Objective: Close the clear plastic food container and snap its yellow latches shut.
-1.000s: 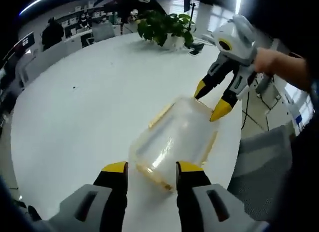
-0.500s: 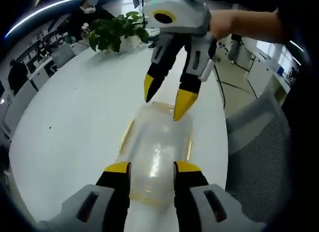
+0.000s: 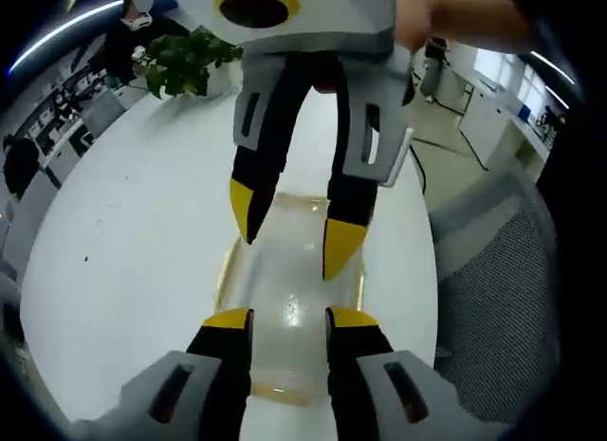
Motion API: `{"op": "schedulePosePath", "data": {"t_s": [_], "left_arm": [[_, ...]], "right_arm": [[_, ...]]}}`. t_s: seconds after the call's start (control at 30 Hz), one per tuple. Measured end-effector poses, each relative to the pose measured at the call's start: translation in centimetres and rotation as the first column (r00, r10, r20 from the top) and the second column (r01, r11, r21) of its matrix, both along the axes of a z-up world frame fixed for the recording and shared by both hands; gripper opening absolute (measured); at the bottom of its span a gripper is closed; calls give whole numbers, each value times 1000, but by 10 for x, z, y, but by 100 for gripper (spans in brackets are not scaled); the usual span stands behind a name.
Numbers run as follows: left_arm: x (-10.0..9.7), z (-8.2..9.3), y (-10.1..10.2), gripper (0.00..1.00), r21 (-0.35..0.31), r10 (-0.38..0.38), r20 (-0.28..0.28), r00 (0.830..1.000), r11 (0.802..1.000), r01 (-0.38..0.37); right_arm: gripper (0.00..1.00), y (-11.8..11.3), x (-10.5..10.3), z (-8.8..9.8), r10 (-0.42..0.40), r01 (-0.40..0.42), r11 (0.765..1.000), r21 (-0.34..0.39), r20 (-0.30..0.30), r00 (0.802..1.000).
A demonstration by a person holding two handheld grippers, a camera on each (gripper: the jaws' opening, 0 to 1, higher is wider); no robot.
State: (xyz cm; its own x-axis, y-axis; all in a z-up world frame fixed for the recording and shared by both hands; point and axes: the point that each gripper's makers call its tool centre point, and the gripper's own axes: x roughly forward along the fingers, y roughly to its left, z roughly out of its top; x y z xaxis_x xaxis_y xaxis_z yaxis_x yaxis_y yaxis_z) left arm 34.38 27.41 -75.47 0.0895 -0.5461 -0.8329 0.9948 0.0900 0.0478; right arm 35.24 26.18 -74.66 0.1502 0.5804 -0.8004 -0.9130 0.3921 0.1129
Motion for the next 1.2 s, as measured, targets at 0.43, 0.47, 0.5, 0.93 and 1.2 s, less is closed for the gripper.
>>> {"op": "schedulePosePath", "data": {"t_s": [0.43,0.47,0.5,0.93,1.2], "left_arm": [[-2,-4,-2,41,2,13,-5,1000,1000,-13],[-4,-5,-2,43,11,4,4,1000,1000,-4],[-6,-6,-2,44,22,-9,15,1000,1000,9],[-8,-3,-9,54,29,-38,115,993,999,35],[-7,-3,-7,54,11,-8,102,995,1000,7]], "right_arm": [[37,6,19,-4,0,0,1000,-12,2,1000],[37,6,22,-5,-16,16,1000,-5,-9,1000],[37,7,24,-5,-28,28,1000,2,-16,999],[46,5,31,-23,-114,125,992,35,-225,968],[46,2,32,-19,-118,132,990,47,-231,966]]}}
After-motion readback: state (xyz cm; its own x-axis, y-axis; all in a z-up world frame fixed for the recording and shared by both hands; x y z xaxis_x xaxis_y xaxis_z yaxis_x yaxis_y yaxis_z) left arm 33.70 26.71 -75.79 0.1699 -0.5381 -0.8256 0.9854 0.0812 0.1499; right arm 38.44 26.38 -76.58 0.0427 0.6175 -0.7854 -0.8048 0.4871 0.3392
